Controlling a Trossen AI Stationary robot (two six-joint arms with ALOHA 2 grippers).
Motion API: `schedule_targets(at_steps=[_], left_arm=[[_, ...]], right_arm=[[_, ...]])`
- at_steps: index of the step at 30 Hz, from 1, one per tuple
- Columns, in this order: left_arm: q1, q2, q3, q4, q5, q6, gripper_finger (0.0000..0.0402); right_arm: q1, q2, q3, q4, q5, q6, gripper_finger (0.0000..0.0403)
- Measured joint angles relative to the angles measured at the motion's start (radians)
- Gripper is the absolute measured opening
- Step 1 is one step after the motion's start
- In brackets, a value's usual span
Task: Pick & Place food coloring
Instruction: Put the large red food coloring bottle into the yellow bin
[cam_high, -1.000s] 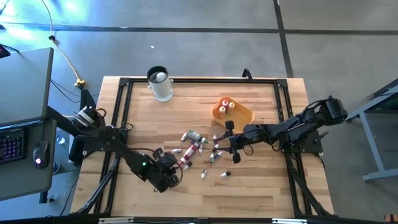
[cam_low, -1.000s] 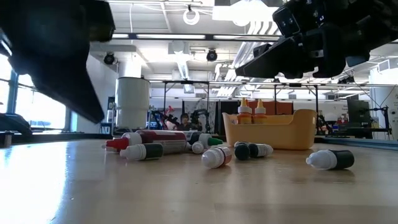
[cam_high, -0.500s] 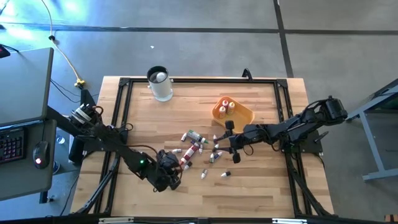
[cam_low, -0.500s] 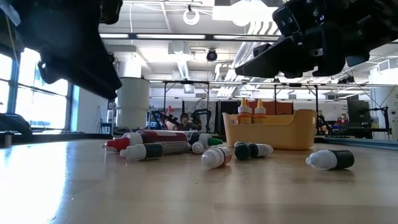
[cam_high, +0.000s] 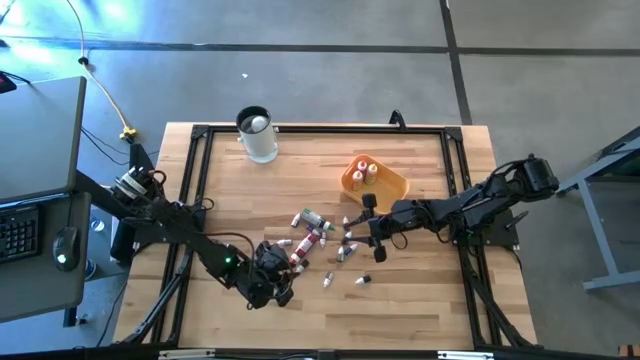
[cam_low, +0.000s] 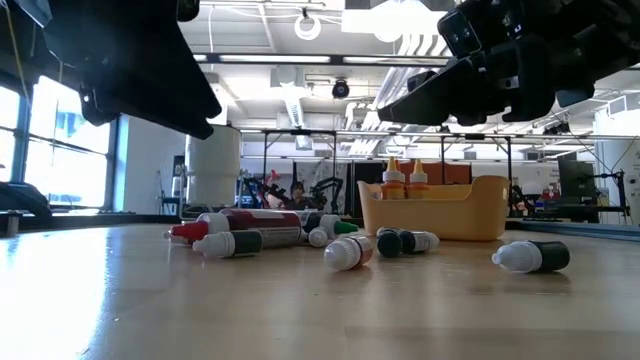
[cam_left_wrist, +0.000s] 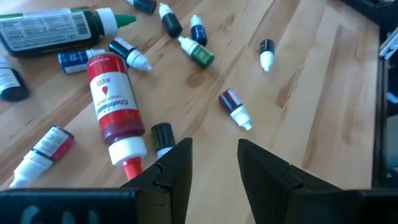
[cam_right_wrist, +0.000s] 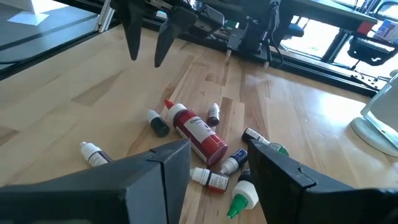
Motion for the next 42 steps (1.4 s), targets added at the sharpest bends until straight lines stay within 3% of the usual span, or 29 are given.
schedule_targets(at_steps=[14,37,42], left_arm=[[0.006,0.006,0.000,0.091,-0.075,0.137,0.0129],[0.006,0.006,0.000,0.056,-0.109,0.135,0.0129],[-0.001,0.006,0.000,0.060,-0.217,0.136,0.0155]], right_arm=[[0.000,0.000,0.000,0.000,0.000,0.000,0.0154],[0.000,0.000,0.000,0.000,0.000,0.000,0.0154],[0.000,0.000,0.000,0.000,0.000,0.000,0.0154]])
